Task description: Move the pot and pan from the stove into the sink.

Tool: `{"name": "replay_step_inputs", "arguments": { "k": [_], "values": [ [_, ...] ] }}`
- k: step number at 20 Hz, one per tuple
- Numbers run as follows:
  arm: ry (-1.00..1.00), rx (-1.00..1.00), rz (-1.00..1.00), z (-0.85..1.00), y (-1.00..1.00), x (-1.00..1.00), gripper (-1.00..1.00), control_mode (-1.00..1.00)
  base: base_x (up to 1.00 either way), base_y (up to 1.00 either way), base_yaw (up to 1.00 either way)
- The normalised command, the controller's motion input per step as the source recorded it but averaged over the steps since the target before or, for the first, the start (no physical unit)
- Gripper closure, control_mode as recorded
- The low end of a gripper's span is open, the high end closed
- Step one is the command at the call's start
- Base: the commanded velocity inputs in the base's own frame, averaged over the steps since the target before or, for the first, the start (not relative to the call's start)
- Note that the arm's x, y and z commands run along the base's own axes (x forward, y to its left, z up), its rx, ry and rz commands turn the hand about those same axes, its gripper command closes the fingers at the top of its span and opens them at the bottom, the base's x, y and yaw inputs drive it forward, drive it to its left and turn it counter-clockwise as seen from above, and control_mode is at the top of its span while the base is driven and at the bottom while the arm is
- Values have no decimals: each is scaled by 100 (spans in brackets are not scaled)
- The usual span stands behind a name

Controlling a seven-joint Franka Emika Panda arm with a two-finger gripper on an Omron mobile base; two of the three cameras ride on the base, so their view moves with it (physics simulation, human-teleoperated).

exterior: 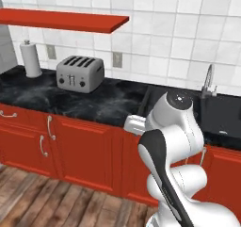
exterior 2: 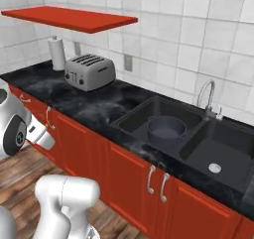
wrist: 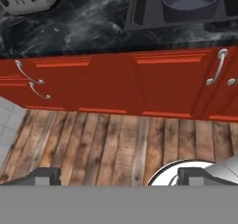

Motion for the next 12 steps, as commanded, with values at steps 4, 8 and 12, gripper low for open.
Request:
{"name": "replay_step_inputs", "arguments": {
  "k": [4, 8, 12],
  "values": [
    [0, 0, 0, 0, 0, 0, -100, 100, -9, 0, 50],
    [0, 0, 0, 0, 0, 0, -100, 100, -9, 0, 49],
    [0, 0, 0, 0, 0, 0, -100, 100, -13, 0, 49]
  ]
}}
